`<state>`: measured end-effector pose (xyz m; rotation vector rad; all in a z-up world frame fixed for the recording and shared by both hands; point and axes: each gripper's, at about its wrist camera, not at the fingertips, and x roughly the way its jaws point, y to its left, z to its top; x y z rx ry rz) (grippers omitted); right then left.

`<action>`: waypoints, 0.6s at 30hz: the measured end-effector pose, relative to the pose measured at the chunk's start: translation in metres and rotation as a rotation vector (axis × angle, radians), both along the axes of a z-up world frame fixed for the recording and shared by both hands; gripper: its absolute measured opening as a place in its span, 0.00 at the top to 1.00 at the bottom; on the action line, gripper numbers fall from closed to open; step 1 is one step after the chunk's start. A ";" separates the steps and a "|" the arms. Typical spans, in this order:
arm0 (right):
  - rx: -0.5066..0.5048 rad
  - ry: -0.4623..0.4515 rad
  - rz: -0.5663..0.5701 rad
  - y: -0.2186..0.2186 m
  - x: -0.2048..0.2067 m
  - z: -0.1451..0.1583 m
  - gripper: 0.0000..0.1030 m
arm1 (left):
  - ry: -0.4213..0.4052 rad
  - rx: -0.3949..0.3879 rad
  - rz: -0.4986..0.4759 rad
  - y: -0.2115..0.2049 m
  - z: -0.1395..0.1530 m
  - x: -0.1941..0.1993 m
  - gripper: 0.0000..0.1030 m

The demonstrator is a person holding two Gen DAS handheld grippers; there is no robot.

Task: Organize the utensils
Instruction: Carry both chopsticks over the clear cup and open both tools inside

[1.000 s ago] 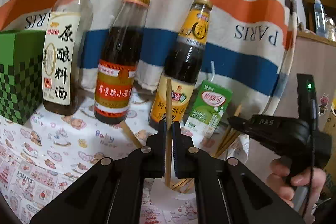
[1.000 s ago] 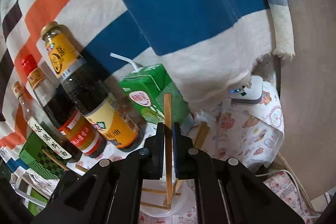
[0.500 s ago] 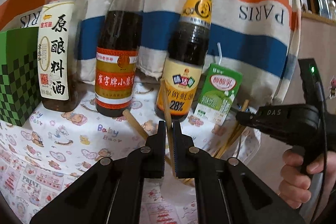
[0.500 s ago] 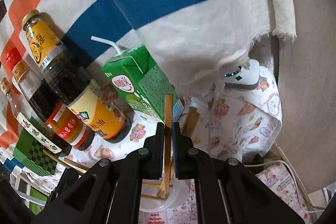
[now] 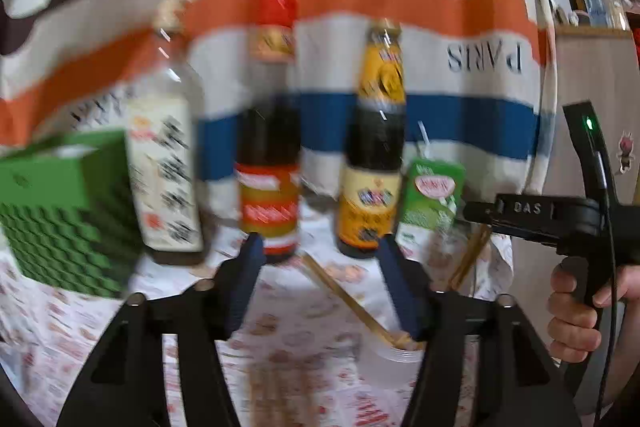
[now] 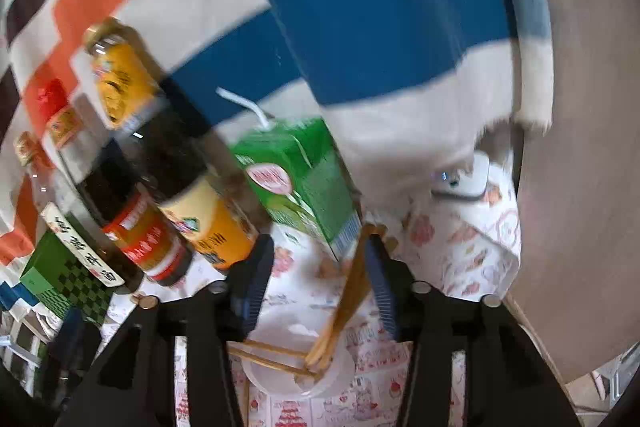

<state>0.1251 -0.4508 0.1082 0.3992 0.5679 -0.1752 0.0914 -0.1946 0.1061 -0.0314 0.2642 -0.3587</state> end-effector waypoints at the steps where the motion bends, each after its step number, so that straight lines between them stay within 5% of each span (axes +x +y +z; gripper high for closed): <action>1: -0.014 -0.013 0.000 0.004 -0.003 0.004 0.45 | -0.017 0.007 0.022 0.008 0.005 -0.005 0.31; 5: -0.046 -0.080 0.032 0.020 -0.012 0.015 0.34 | -0.082 0.043 0.110 0.040 0.021 -0.022 0.16; 10: -0.050 -0.101 0.115 0.054 -0.014 0.018 0.32 | -0.125 0.082 0.178 0.077 0.028 -0.040 0.00; 13: -0.053 -0.141 0.182 0.075 -0.019 0.023 0.21 | -0.080 0.085 0.177 0.099 0.027 -0.044 0.00; 18: -0.175 -0.132 0.223 0.110 -0.026 0.018 0.19 | -0.071 0.091 0.227 0.120 0.022 -0.050 0.00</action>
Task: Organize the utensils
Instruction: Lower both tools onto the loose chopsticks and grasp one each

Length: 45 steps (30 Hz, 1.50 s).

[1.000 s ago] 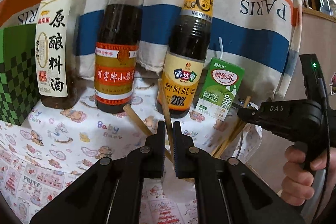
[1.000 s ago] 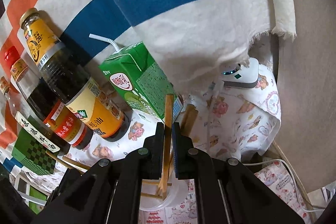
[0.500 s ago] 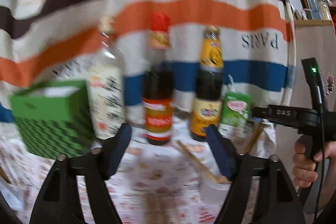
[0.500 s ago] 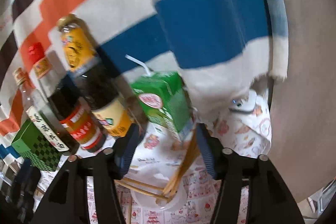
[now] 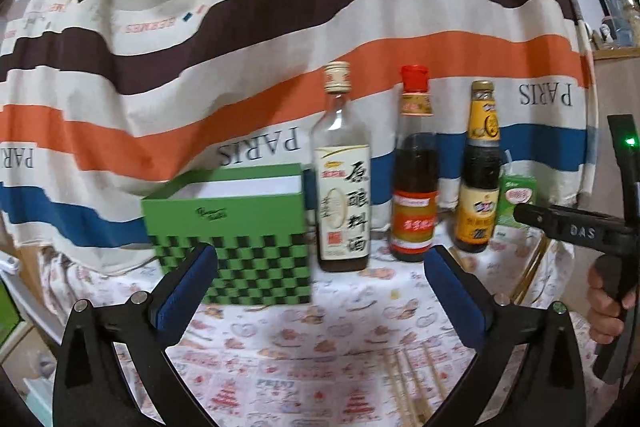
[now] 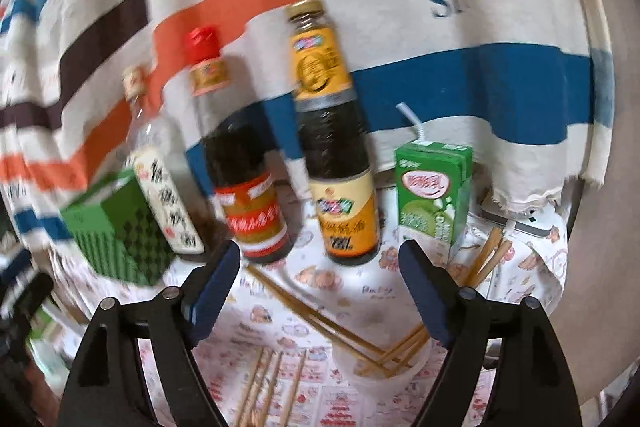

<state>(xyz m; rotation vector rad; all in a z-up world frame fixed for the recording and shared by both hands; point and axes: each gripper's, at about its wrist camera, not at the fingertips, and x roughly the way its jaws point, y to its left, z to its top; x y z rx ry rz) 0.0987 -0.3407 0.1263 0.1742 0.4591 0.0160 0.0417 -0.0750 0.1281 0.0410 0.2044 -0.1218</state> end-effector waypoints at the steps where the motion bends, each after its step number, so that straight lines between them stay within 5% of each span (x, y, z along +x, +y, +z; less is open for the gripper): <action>1: -0.014 0.008 0.004 0.004 -0.002 -0.002 0.19 | 0.002 -0.001 -0.001 0.003 -0.003 -0.003 0.00; 8: -0.022 0.064 -0.020 0.009 -0.037 -0.017 0.18 | 0.033 -0.019 0.056 0.014 -0.043 -0.022 0.00; 16: -0.027 0.179 -0.024 0.005 -0.059 -0.073 0.18 | 0.110 -0.004 0.033 0.000 -0.080 -0.019 0.00; 23: -0.039 0.329 0.014 0.018 -0.052 -0.130 0.18 | 0.290 0.052 0.006 -0.017 -0.119 0.003 0.00; 28: -0.077 0.439 0.068 0.034 -0.047 -0.156 0.18 | 0.320 0.075 0.017 -0.022 -0.127 0.005 0.00; 45: -0.212 0.566 0.236 0.092 -0.057 -0.190 0.31 | 0.436 0.077 0.124 -0.009 -0.151 0.030 0.00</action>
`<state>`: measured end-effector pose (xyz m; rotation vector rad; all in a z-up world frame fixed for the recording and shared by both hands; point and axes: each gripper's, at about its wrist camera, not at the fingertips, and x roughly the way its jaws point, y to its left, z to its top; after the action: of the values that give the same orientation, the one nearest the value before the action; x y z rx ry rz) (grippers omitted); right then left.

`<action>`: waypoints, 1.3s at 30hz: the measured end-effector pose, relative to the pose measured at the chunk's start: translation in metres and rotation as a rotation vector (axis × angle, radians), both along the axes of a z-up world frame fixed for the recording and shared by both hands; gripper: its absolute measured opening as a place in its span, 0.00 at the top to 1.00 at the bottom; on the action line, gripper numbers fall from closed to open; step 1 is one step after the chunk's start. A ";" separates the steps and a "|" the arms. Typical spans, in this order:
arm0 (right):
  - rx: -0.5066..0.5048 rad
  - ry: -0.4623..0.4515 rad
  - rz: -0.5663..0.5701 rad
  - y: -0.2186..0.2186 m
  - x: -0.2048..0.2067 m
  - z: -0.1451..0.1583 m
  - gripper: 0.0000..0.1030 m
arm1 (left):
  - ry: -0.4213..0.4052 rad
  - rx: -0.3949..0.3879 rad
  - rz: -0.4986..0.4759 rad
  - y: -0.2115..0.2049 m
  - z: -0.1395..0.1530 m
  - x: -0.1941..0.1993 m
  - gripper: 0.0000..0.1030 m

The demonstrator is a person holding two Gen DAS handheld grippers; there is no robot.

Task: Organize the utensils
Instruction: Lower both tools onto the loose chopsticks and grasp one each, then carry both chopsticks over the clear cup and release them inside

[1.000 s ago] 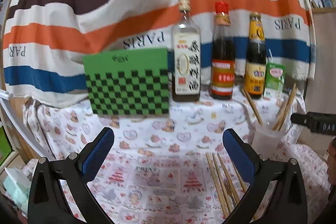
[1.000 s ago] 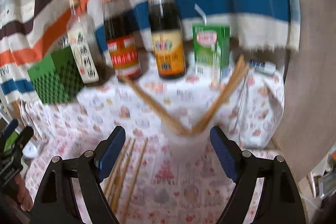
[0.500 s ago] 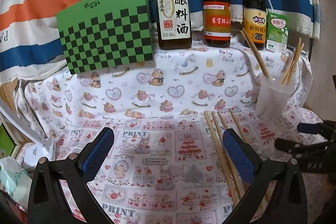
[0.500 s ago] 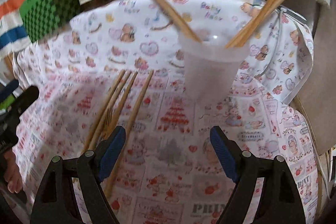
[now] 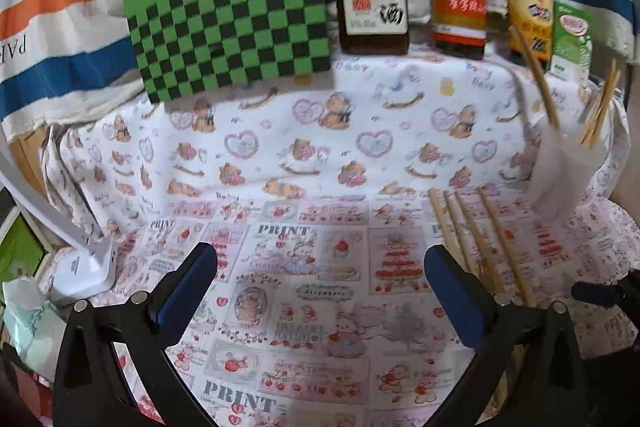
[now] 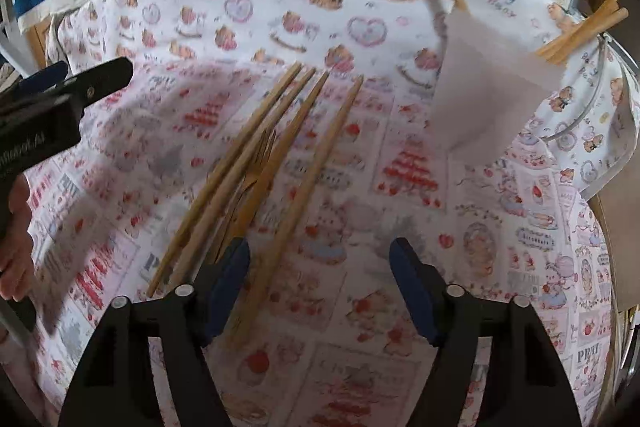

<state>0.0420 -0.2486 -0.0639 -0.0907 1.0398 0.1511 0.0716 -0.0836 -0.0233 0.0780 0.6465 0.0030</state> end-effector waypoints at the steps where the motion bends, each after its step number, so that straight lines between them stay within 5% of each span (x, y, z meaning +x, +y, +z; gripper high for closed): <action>1: 0.008 -0.004 -0.005 -0.001 0.000 0.000 0.32 | 0.020 -0.004 0.005 0.001 -0.002 0.002 0.00; 3: 0.023 -0.009 -0.030 -0.003 0.000 0.001 0.36 | 0.070 -0.016 0.018 0.005 -0.009 0.008 0.00; 6: 0.009 -0.034 -0.036 -0.003 -0.003 0.003 0.61 | 0.120 -0.032 0.035 0.008 -0.017 0.014 0.00; 8: -0.005 -0.037 -0.035 -0.003 -0.005 0.004 0.89 | 0.128 -0.045 0.022 0.008 -0.018 0.014 0.00; 9: -0.009 -0.036 -0.039 -0.003 -0.005 0.006 0.92 | 0.128 -0.052 0.005 0.007 -0.018 0.013 0.02; 13: 0.046 -0.073 -0.056 -0.012 -0.008 0.019 0.92 | 0.154 -0.076 -0.085 -0.007 -0.019 0.008 0.20; 20: 0.075 -0.319 -0.134 -0.026 -0.027 0.058 0.92 | 0.260 -0.116 -0.249 -0.048 -0.031 -0.001 0.52; 25: 0.098 -0.350 -0.155 -0.033 -0.029 0.067 0.92 | 0.329 -0.129 -0.295 -0.061 -0.042 -0.001 0.73; 34: 0.125 -0.365 -0.157 -0.034 -0.031 0.068 0.92 | 0.337 -0.121 -0.306 -0.066 -0.045 -0.004 0.77; 35: 0.129 -0.371 -0.159 -0.035 -0.031 0.069 0.92 | 0.336 -0.115 -0.304 -0.067 -0.045 -0.005 0.79; 36: 0.131 -0.382 -0.164 -0.036 -0.032 0.070 0.92 | 0.329 -0.099 -0.294 -0.067 -0.045 -0.005 0.92; 39: 0.136 -0.418 -0.158 -0.036 -0.035 0.073 0.92 | 0.331 -0.112 -0.296 -0.064 -0.046 -0.004 0.95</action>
<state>0.0074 -0.2848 0.0087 0.0818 0.6144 0.0545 0.0675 -0.1477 -0.0694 0.0656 0.9588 -0.3373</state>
